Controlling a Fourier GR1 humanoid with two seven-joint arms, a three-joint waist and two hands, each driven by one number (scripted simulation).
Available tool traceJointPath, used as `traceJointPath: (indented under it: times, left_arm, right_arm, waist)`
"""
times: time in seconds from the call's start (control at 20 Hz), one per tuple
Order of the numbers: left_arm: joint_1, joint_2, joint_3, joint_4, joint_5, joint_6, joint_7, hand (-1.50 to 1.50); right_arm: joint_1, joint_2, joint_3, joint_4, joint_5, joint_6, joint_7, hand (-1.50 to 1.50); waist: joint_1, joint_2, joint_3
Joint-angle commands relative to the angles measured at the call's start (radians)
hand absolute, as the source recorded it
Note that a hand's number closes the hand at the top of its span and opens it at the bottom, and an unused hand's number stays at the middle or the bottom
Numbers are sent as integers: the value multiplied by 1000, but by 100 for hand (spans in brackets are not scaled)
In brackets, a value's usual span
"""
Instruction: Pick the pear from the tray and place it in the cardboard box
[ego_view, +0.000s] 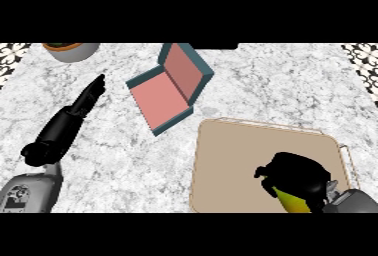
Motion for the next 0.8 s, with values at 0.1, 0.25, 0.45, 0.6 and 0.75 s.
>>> traceJointPath:
  times: [0.1, 0.25, 0.45, 0.6, 0.75]
  left_arm:
    - [-30, -2, -24, 14, -7, -20, -15, 0]
    - [-34, -11, -30, -1, -7, -16, -6, 0]
    - [-57, -17, -51, 0, -5, -32, -8, 0]
    - [-66, -26, -67, 10, -11, -37, -11, 0]
    - [-81, -41, -90, 16, -10, -47, -10, 0]
  right_arm:
    - [-126, 437, -6, 77, 26, 80, 383, 150]
    - [-137, 526, -64, 90, 32, 48, 492, 150]
    - [-234, 560, -78, 112, 22, -33, 660, 150]
    - [-333, 563, -71, 119, 19, -112, 783, 150]
    - [-449, 565, -40, 139, 34, -165, 903, 150]
  waist:
    - [47, 18, 4]
    - [69, 26, 5]
    - [119, 35, 8]
    - [154, 36, 6]
    - [187, 33, 3]
